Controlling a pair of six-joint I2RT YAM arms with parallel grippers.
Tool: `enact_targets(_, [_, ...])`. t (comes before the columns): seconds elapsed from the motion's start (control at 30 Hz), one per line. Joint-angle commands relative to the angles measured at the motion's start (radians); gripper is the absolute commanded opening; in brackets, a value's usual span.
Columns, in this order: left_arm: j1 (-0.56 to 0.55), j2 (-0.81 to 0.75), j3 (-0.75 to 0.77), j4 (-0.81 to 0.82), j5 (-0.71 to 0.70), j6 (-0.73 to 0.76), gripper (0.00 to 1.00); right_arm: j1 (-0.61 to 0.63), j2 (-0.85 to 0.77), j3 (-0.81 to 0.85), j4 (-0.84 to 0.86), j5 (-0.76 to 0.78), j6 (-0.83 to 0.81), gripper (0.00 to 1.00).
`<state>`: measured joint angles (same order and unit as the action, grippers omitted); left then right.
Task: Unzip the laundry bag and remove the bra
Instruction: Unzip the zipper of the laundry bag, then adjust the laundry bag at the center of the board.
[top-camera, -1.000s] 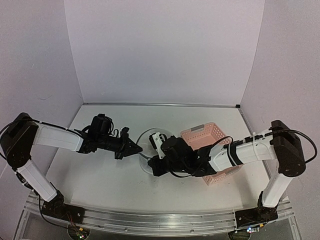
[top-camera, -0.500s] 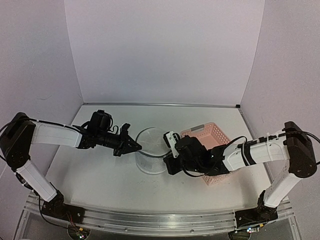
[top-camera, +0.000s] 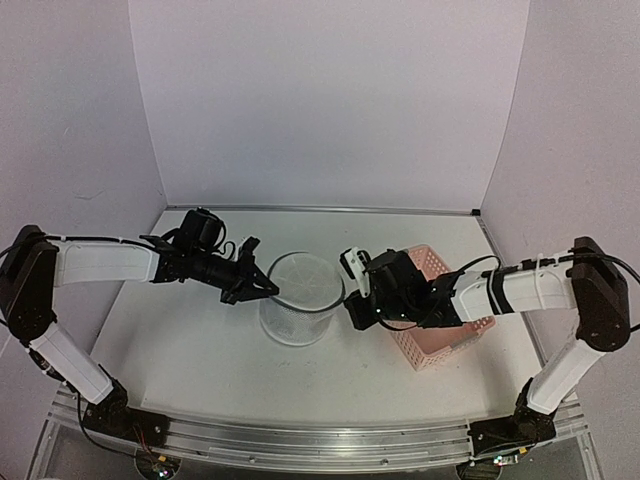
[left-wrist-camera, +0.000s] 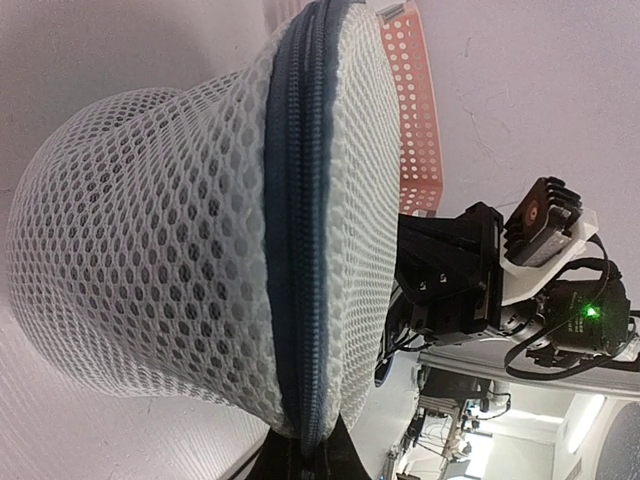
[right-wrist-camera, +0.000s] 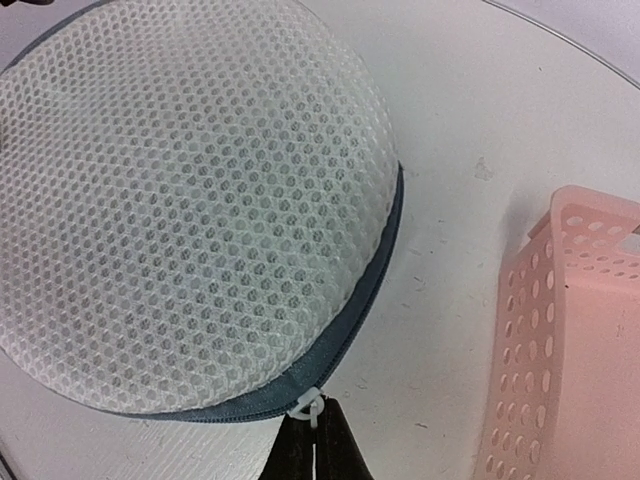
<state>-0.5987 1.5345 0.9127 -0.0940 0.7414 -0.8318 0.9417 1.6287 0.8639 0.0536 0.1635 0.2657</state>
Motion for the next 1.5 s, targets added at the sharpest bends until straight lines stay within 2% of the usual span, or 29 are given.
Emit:
enact_targets(0.0, [0.039, -0.037, 0.048, -0.046, -0.002, 0.055, 0.0, -0.009, -0.024, 0.043, -0.014, -0.057, -0.046, 0.0])
enact_targets(0.17, [0.094, -0.042, 0.042, -0.05, 0.012, 0.076, 0.0, 0.006, -0.03, 0.013, 0.003, -0.123, -0.053, 0.0])
enact_targets(0.33, [0.131, -0.019, 0.058, -0.056, 0.029, 0.104, 0.0, 0.071, -0.038, -0.004, 0.024, -0.141, -0.043, 0.0])
enact_targets(0.6, [0.169, 0.033, 0.135, -0.117, 0.025, 0.166, 0.0, 0.157, 0.035, 0.063, 0.051, -0.155, 0.028, 0.0])
enact_targets(0.67, [0.18, 0.044, 0.158, -0.141, 0.013, 0.18, 0.03, 0.167, 0.06, 0.097, 0.052, -0.176, 0.054, 0.0])
enact_targets(0.77, [0.2, 0.058, 0.193, -0.178, -0.017, 0.201, 0.14, 0.181, 0.106, 0.151, 0.052, -0.205, 0.088, 0.0])
enact_targets(1.03, [0.219, 0.108, 0.293, -0.257, -0.079, 0.238, 0.33, 0.185, 0.209, 0.286, 0.028, -0.228, 0.202, 0.0])
enact_targets(1.23, [0.241, 0.073, 0.359, -0.382, -0.275, 0.271, 0.5, 0.184, 0.261, 0.368, 0.013, -0.225, 0.288, 0.0])
enact_targets(1.37, [0.243, 0.013, 0.333, -0.39, -0.255, 0.253, 0.57, 0.184, 0.291, 0.421, 0.01, -0.225, 0.322, 0.0])
enact_targets(1.47, [0.241, -0.045, 0.281, -0.385, -0.213, 0.223, 0.58, 0.183, 0.309, 0.452, 0.008, -0.219, 0.33, 0.0])
